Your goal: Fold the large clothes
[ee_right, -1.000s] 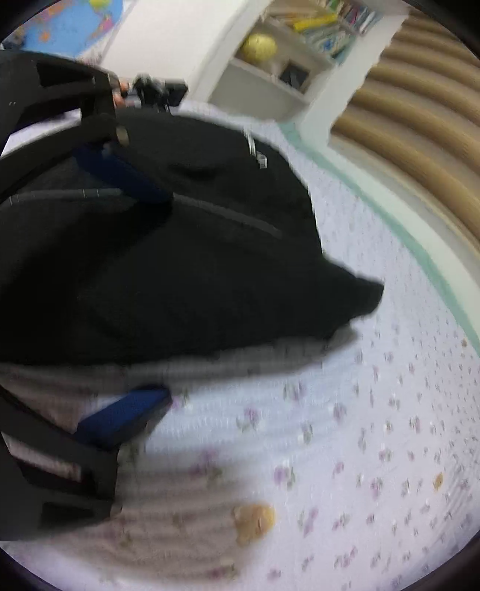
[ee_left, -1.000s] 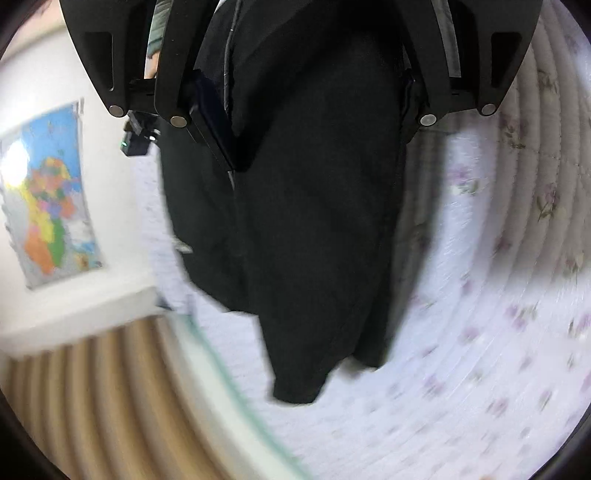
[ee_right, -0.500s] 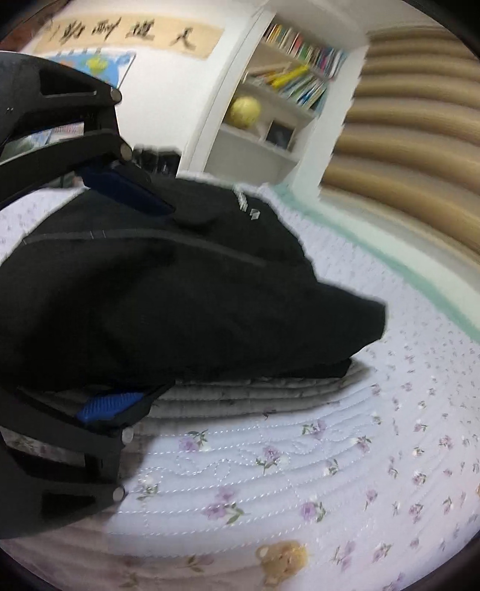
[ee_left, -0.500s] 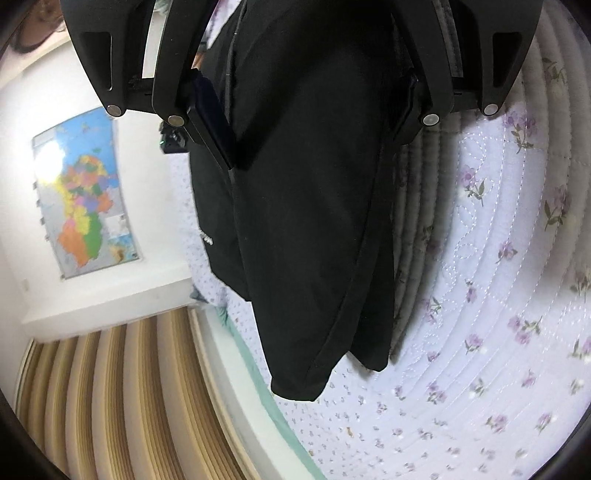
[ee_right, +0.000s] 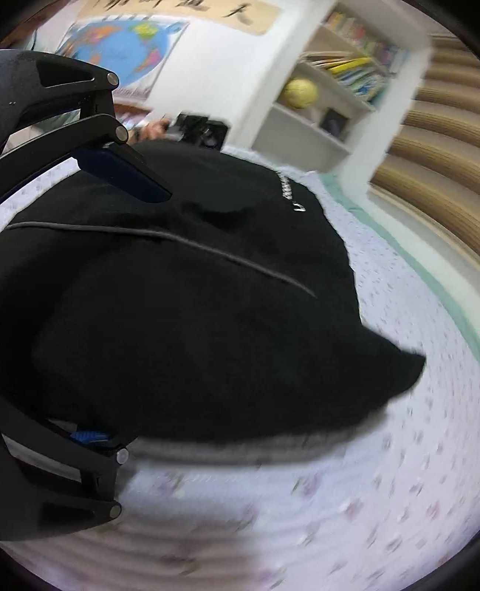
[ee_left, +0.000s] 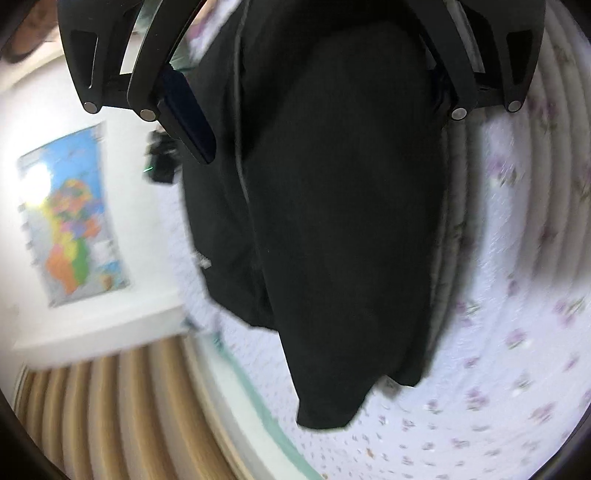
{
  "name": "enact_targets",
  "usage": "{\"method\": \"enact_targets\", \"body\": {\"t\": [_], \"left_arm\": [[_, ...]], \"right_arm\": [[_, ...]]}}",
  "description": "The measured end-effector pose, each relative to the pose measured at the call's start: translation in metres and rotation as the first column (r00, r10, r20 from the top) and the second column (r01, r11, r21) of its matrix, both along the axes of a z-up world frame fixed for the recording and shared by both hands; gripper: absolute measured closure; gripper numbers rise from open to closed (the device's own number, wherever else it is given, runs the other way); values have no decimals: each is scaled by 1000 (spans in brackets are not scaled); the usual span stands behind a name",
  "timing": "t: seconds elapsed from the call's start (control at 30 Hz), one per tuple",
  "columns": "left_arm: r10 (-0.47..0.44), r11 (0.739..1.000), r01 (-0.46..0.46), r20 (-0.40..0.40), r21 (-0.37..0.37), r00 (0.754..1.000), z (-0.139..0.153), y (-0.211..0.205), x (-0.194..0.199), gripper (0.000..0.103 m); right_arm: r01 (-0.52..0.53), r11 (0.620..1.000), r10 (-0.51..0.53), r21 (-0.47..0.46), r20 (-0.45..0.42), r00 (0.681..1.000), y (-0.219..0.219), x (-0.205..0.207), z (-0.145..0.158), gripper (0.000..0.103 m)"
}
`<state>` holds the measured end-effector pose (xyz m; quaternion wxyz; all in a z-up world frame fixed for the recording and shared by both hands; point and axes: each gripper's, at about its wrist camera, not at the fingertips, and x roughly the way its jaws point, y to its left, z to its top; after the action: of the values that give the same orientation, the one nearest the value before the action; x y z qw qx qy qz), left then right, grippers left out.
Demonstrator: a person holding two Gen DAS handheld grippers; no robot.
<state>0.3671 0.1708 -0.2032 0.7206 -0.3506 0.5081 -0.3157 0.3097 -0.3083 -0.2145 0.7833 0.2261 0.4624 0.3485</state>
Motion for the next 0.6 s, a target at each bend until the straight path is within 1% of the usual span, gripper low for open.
{"method": "enact_targets", "body": {"t": [0.07,0.13,0.17,0.23,0.27,0.3,0.33,0.37,0.4,0.43,0.47,0.53,0.57,0.6], "left_arm": [[-9,997,11,-26,83,1000,-3,-14,10,8],[-3,991,4,-10,132,1000,-2,-21,12,10],[8,990,-9,5,141,1000,1,-20,10,12],[33,990,-35,19,135,999,5,-14,4,27],[55,990,-58,26,128,998,6,-8,1,32],[68,989,-72,32,127,997,7,-5,-1,41],[83,987,-88,45,131,996,11,-2,-4,48],[89,985,-98,65,145,994,16,-2,-8,51],[93,981,-105,80,161,992,22,-5,-8,55],[94,974,-114,107,195,990,31,-8,-13,58],[95,970,-119,123,212,988,36,-11,-15,60],[99,962,-137,165,237,981,52,-16,-24,65],[100,960,-143,182,241,978,60,-18,-28,65],[101,959,-148,199,240,975,67,-21,-36,66]], "right_arm": [[-13,999,13,-37,-11,1000,10,6,-5,3],[5,999,-5,-44,-11,1000,12,10,-5,5],[14,999,-14,-49,-8,1000,12,10,-3,6],[37,996,-36,-82,8,999,14,4,2,9],[54,993,-52,-106,20,998,16,0,5,9],[69,989,-65,-129,39,997,19,-3,9,10],[83,983,-73,-162,67,995,24,-6,14,14],[97,978,-84,-184,82,993,29,-6,19,16],[118,971,-99,-209,99,990,32,-9,25,22],[137,963,-112,-233,117,987,39,-9,32,31],[152,955,-119,-256,137,983,42,-12,38,34],[179,934,-124,-310,189,974,53,-19,54,45],[190,923,-122,-334,213,969,58,-24,61,47],[201,916,-121,-347,238,964,60,-32,69,53]]}}
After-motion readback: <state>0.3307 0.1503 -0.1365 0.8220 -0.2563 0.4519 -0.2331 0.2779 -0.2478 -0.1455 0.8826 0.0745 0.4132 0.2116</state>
